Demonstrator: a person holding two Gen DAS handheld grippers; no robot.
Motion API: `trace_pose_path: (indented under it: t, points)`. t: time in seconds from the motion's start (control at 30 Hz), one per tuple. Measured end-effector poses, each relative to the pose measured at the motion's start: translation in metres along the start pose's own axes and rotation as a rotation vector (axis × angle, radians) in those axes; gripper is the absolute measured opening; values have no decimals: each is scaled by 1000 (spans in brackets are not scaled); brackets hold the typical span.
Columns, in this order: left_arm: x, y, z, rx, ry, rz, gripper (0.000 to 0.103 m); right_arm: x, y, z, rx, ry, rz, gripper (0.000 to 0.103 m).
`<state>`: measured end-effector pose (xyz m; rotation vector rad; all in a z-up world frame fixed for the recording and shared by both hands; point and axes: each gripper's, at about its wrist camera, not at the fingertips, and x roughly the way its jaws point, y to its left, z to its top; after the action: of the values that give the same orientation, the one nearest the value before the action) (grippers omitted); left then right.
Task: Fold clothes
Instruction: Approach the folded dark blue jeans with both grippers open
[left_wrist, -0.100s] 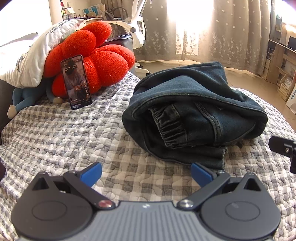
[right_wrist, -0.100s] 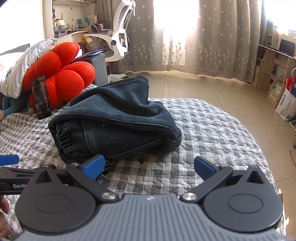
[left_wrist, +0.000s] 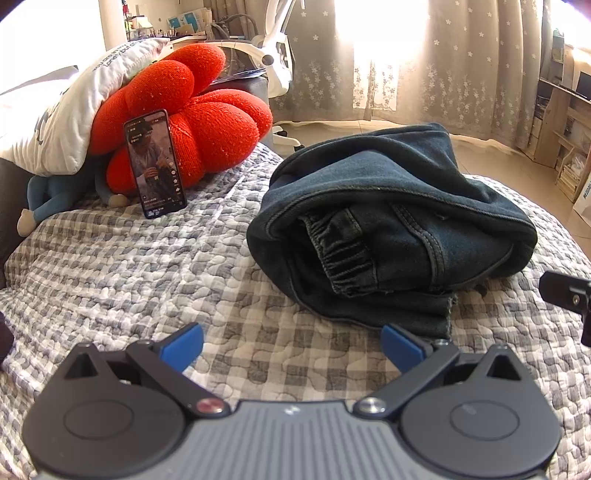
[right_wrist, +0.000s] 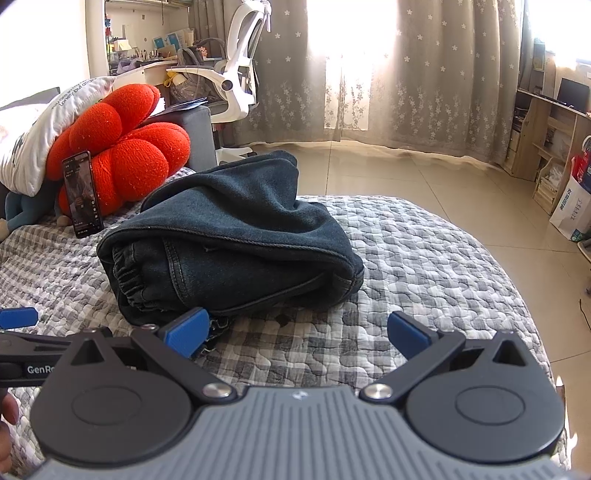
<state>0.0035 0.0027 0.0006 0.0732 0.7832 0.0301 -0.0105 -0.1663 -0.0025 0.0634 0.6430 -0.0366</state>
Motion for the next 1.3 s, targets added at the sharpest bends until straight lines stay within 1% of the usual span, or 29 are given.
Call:
trace_pose_path:
  t: [0.13, 0.2, 0.3, 0.47, 0.63, 0.83, 1.3]
  points:
    - [1, 2, 3, -4, 13, 2, 103, 1, 0, 0, 2, 5, 1, 103]
    - [-3, -4, -1, 10, -6, 20, 103, 1, -1, 0, 2, 7, 1, 103]
    - [0, -3, -2, 5, 4, 4, 103, 2, -1, -1, 3, 11, 2, 103]
    - [2, -4, -4, 11, 20, -2, 103, 2, -1, 1, 1, 19, 0, 103]
    - [7, -6, -4, 6, 54, -30, 103, 4, -2, 1, -4, 26, -7, 103]
    - [12, -11, -2, 11, 81, -44, 103, 6, -4, 0, 0, 34, -21, 103]
    - [17, -25, 9, 8, 82, -58, 103, 11, -9, 5, 8, 47, -37, 103]
